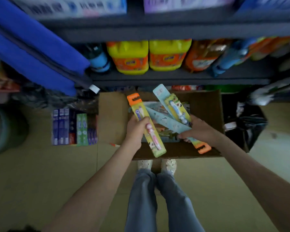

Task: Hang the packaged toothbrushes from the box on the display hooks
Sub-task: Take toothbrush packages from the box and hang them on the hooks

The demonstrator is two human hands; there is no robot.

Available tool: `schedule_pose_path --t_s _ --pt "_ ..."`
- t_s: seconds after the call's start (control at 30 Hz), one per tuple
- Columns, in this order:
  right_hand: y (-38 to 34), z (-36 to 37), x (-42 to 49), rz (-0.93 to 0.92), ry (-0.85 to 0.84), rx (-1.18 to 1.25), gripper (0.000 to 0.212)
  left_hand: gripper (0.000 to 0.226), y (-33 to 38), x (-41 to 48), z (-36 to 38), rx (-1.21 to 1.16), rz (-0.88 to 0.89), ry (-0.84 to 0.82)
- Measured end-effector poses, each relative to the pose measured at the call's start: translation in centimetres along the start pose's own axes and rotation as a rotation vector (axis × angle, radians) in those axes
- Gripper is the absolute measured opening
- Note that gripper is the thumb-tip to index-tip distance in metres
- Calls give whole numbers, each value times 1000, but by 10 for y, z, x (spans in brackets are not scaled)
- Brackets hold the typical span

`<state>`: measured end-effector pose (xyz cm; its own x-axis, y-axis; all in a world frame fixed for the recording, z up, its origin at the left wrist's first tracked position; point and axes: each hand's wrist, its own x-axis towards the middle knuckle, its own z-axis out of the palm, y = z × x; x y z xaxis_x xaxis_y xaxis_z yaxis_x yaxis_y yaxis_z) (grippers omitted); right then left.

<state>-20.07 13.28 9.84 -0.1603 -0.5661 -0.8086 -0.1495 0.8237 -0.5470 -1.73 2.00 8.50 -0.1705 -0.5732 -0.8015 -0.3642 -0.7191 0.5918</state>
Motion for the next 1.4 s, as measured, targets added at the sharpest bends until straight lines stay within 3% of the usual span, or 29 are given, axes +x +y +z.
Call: schedule_pose_path --t_s 0.3,0.37,0.43,0.6,0.7,0.83,1.1,1.4 --pt "-153 -13 -147 -442 352 51 59 8 150 -168 -10 -266 285 20" --pt "-181 -15 -166 -529 394 -29 64 11 176 -187 -15 -341 334 12" --pt "-205 -15 -182 -631 436 -145 55 11 199 -202 -20 -399 354 -24" --pt "-251 1 -206 -808 441 -327 58 32 233 -227 -50 -454 393 -153" --pt "-278 20 -214 -847 311 -251 54 29 246 -230 -82 -385 423 -140" --pt "-319 47 -222 -798 156 97 37 22 273 -233 -133 -295 468 -172" --pt "-385 88 -214 -715 201 401 31 22 321 -242 -217 -303 410 -362" --pt "-395 88 -222 -689 252 442 25 37 336 -229 -222 -336 335 -519"
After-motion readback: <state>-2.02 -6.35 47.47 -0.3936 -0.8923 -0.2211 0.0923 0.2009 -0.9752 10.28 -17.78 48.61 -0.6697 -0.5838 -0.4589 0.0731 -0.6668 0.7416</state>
